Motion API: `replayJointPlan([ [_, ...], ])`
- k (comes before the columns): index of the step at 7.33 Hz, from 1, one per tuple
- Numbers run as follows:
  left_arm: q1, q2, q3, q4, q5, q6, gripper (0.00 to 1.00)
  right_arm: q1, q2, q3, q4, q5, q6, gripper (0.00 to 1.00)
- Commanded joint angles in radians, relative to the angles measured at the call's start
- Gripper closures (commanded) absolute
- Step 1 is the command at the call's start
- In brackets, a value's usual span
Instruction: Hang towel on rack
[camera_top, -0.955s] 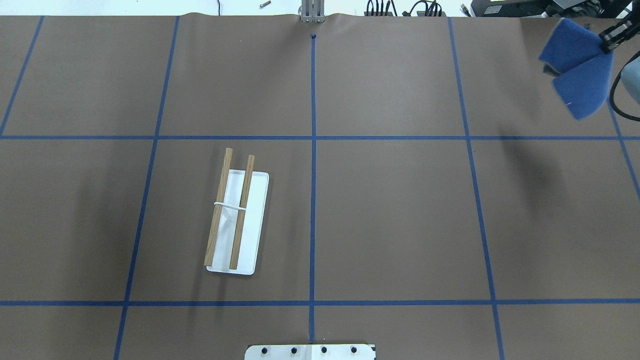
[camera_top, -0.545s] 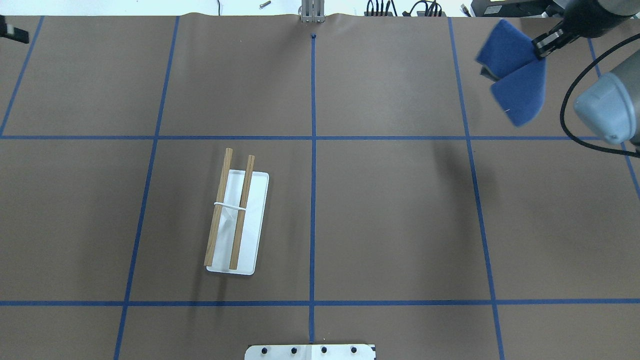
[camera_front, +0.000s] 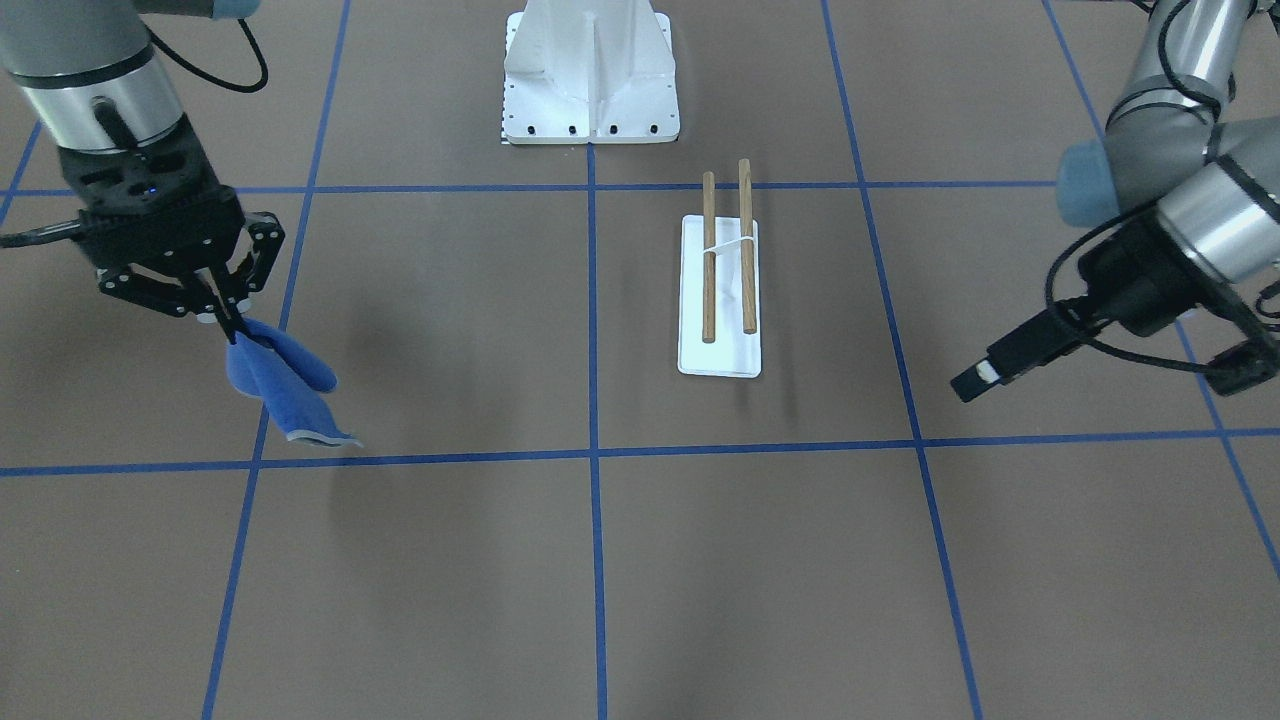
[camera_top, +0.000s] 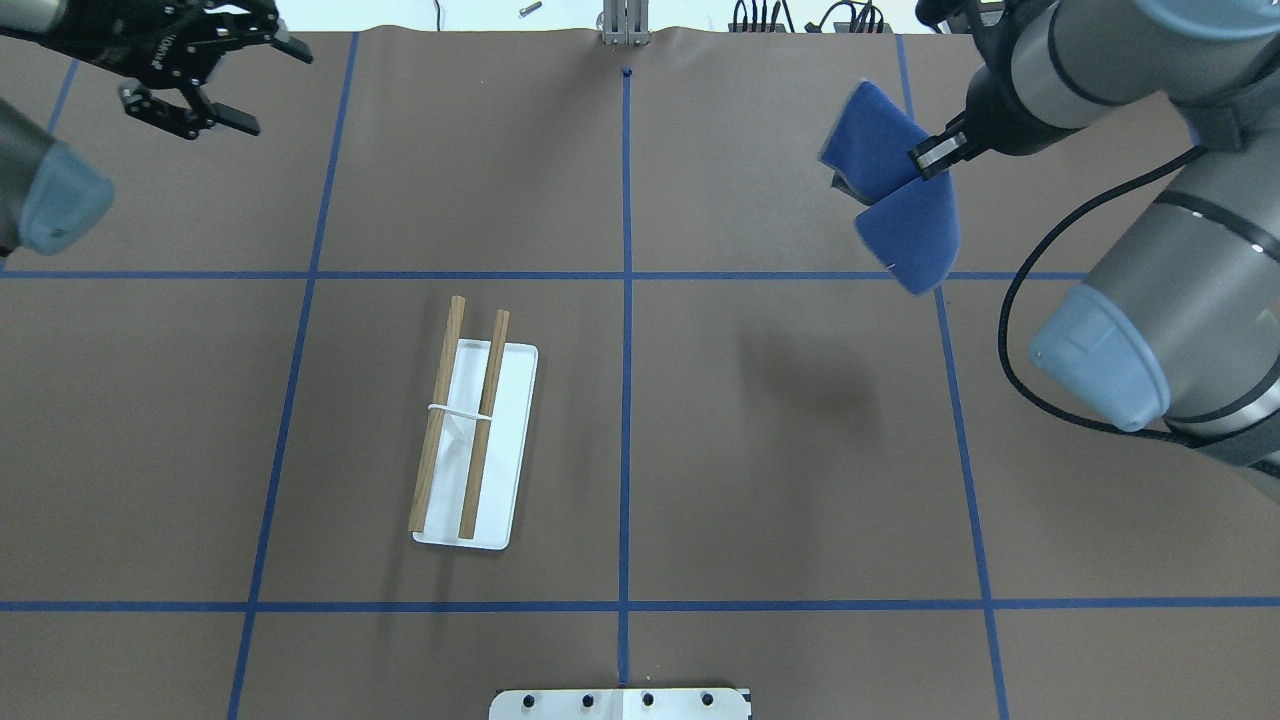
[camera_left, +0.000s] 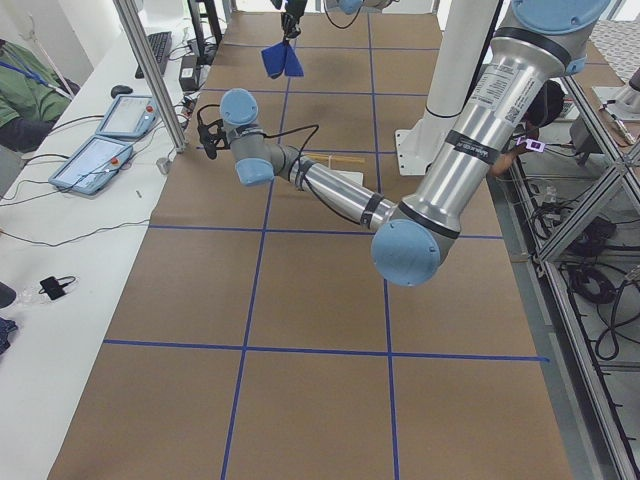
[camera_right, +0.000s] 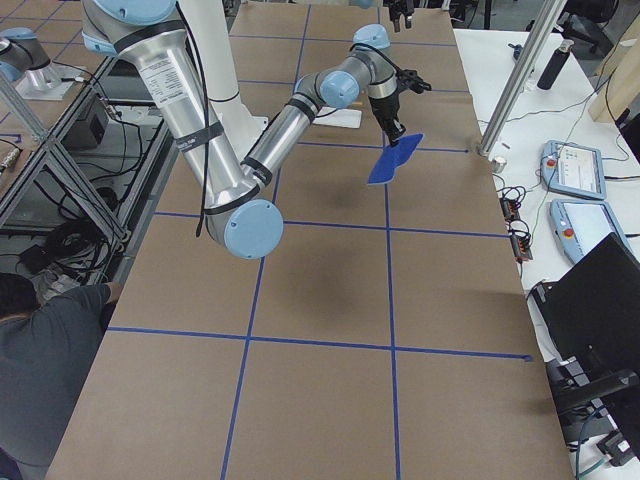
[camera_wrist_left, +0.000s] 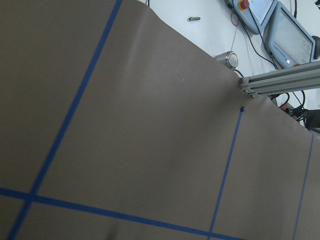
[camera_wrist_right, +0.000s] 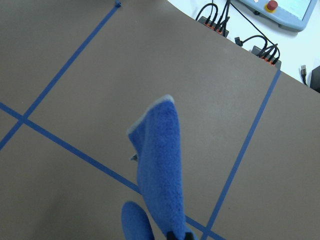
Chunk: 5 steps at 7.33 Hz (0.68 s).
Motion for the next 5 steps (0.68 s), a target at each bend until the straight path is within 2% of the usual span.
replayJointPlan([
  [1,0.131,-0.079,0.006,0.007,0.035,-0.235,0.02,-0.200,0.027,0.018,0.002,-0.242,-0.041,1.00],
  [3,0.172,-0.148,0.003,0.097,0.035,-0.302,0.02,-0.261,0.070,0.023,-0.003,-0.276,-0.168,1.00],
  [5,0.234,-0.177,0.002,0.119,0.060,-0.321,0.02,-0.317,0.142,-0.023,-0.035,-0.347,-0.186,1.00],
])
